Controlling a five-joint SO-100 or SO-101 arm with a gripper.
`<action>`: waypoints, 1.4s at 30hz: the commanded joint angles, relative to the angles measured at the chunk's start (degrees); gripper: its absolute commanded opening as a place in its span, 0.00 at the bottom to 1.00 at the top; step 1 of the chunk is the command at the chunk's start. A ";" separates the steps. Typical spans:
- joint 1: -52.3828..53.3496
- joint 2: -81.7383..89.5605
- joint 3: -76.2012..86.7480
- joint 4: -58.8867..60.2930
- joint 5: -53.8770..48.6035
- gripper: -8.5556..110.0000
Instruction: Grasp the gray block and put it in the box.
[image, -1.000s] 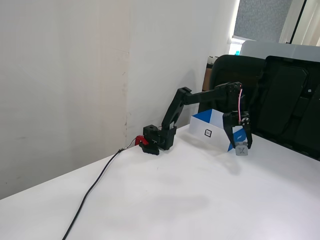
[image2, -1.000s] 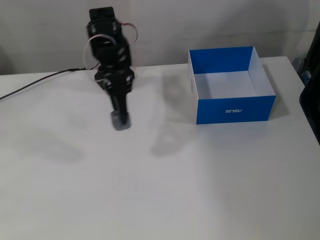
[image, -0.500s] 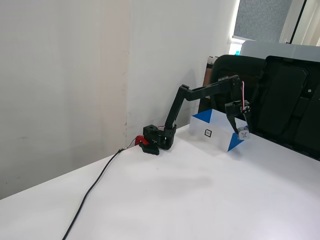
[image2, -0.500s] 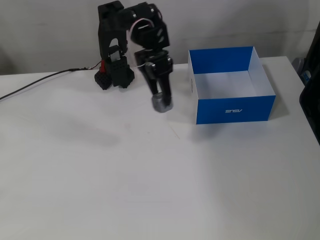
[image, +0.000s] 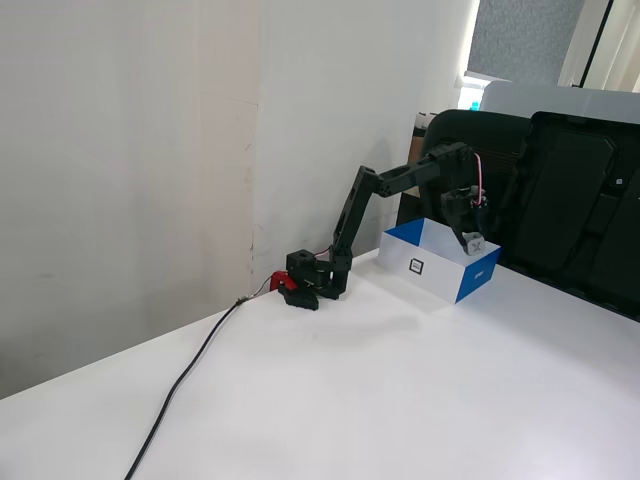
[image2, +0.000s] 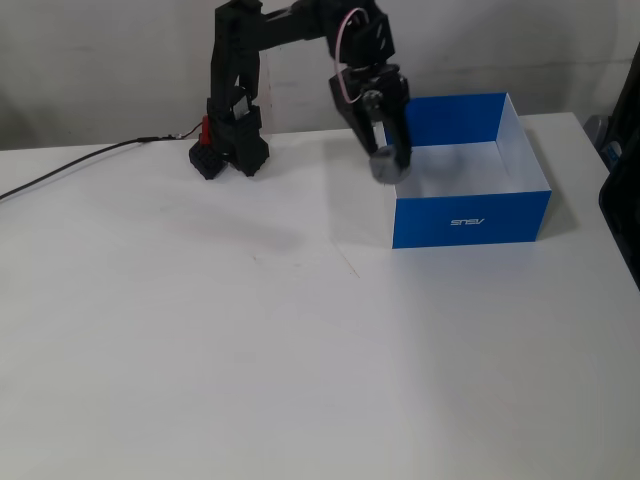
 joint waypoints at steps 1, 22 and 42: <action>4.92 0.26 -3.69 2.55 1.32 0.11; 20.65 -11.60 -14.15 2.55 2.90 0.12; 25.31 -12.04 -15.12 2.46 0.88 0.41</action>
